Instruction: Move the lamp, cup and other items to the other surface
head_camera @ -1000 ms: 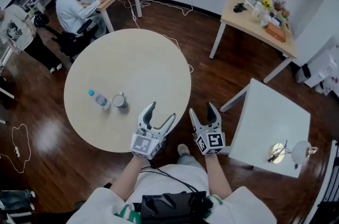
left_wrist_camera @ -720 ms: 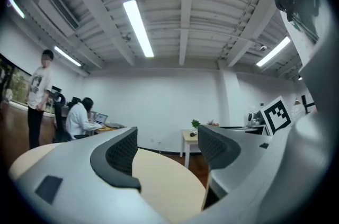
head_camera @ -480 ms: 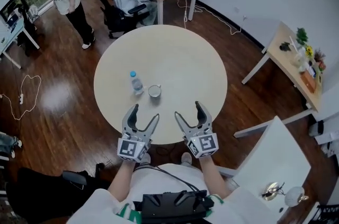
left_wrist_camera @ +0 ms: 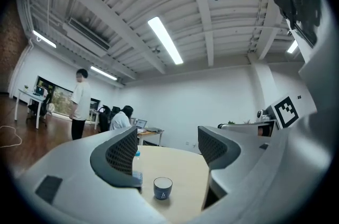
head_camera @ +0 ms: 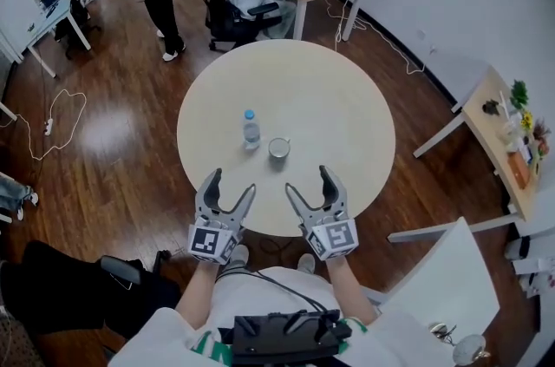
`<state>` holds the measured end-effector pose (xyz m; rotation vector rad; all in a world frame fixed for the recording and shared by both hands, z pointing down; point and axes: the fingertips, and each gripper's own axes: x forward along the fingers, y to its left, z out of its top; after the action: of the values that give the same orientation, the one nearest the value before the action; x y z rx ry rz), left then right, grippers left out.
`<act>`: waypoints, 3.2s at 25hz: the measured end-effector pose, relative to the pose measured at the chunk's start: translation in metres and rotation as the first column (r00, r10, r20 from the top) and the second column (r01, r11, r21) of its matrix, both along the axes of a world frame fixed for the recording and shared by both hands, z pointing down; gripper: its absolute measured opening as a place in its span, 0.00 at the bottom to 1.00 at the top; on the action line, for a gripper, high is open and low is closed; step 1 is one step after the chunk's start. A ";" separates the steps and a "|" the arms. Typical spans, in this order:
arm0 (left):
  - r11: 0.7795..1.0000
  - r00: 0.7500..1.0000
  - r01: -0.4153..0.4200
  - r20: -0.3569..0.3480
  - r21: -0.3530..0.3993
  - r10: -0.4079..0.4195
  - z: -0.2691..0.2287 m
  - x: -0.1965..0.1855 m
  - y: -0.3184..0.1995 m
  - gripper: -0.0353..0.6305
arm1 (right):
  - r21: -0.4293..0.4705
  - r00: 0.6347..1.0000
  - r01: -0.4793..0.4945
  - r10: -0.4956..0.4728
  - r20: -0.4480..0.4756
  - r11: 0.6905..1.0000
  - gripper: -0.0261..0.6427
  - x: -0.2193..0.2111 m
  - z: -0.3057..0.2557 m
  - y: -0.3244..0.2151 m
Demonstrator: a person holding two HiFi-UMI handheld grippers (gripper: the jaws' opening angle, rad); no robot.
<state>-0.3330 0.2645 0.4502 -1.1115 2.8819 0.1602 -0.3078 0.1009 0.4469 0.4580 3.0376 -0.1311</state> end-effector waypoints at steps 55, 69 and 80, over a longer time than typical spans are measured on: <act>0.996 0.995 0.088 -0.038 -0.021 -0.089 0.009 -0.005 0.096 0.59 | 0.049 0.993 0.003 0.003 -0.119 0.999 0.28 -0.169 0.021 0.069; 0.945 0.944 -0.327 -0.032 -0.003 0.327 0.001 0.015 -0.068 0.59 | -0.073 0.947 -0.322 0.321 -0.024 0.944 0.27 0.009 -0.012 -0.044; 0.685 0.685 -0.729 -0.038 -0.018 0.728 0.009 0.089 -0.226 0.59 | -0.060 0.655 -0.753 0.736 -0.174 0.656 0.27 0.184 0.036 -0.161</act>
<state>-0.2444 0.0384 0.4587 -2.2194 2.2655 0.1506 -0.1237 -0.0597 0.4830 -0.8686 3.0224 -0.3084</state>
